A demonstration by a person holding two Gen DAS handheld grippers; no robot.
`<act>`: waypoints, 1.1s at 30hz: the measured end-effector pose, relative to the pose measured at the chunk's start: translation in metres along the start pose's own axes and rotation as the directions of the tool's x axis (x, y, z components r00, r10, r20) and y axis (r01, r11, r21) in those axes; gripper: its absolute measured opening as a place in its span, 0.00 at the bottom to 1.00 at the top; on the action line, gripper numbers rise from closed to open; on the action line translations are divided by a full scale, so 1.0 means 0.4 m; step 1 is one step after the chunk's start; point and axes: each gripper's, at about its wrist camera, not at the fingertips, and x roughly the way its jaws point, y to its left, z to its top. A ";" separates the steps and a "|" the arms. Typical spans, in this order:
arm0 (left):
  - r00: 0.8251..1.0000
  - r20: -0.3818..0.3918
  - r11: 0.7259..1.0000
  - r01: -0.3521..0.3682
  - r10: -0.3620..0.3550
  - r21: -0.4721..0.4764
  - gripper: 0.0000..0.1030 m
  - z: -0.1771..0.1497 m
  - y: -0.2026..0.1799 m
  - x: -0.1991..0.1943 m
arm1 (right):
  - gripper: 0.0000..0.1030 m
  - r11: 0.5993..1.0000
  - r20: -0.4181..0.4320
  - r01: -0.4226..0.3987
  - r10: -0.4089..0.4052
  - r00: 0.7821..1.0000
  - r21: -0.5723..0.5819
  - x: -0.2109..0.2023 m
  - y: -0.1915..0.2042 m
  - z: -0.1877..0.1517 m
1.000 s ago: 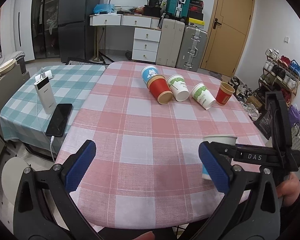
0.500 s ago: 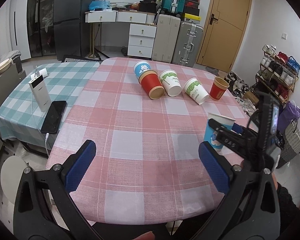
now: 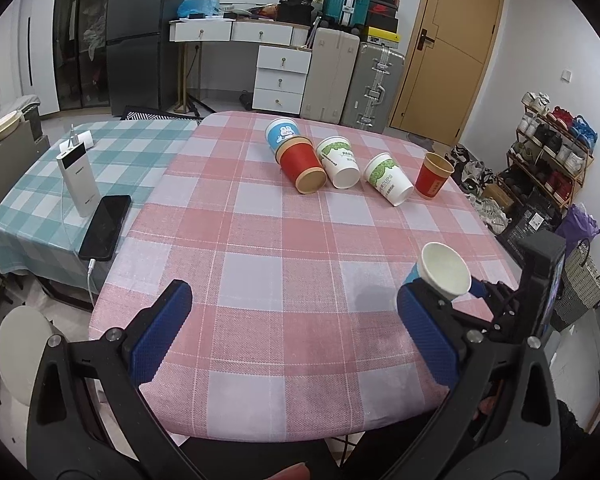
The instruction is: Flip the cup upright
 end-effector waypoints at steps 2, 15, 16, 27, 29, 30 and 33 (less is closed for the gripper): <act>1.000 -0.002 1.000 0.000 0.000 0.004 1.00 -0.003 -0.002 -0.001 | 0.66 1.000 -0.014 0.011 -0.011 1.000 -0.008 -0.007 0.001 -0.008; 0.999 -0.025 0.999 0.030 -0.029 0.034 1.00 0.005 -0.053 0.030 | 0.89 0.997 -0.018 -0.073 0.074 0.997 0.027 -0.127 -0.041 -0.026; 0.999 -0.021 0.999 0.035 -0.034 0.041 1.00 0.007 -0.063 0.032 | 0.90 0.997 0.002 -0.067 0.067 0.998 0.025 -0.146 -0.045 -0.025; 0.995 -0.007 0.984 0.102 -0.102 0.144 1.00 0.035 -0.210 0.070 | 0.98 0.998 0.158 -0.015 0.005 0.987 0.062 -0.308 -0.118 0.043; 0.993 -0.008 0.980 0.116 -0.116 0.161 1.00 0.039 -0.236 0.077 | 0.99 0.997 0.160 -0.015 0.003 0.987 0.072 -0.318 -0.131 0.051; 0.993 -0.005 0.979 0.117 -0.118 0.166 1.00 0.041 -0.247 0.080 | 0.99 0.997 0.158 -0.020 0.007 0.987 0.079 -0.322 -0.138 0.053; 0.992 -0.003 0.976 0.128 -0.129 0.174 1.00 0.042 -0.273 0.086 | 1.00 0.994 0.149 -0.037 0.021 0.989 0.105 -0.323 -0.159 0.054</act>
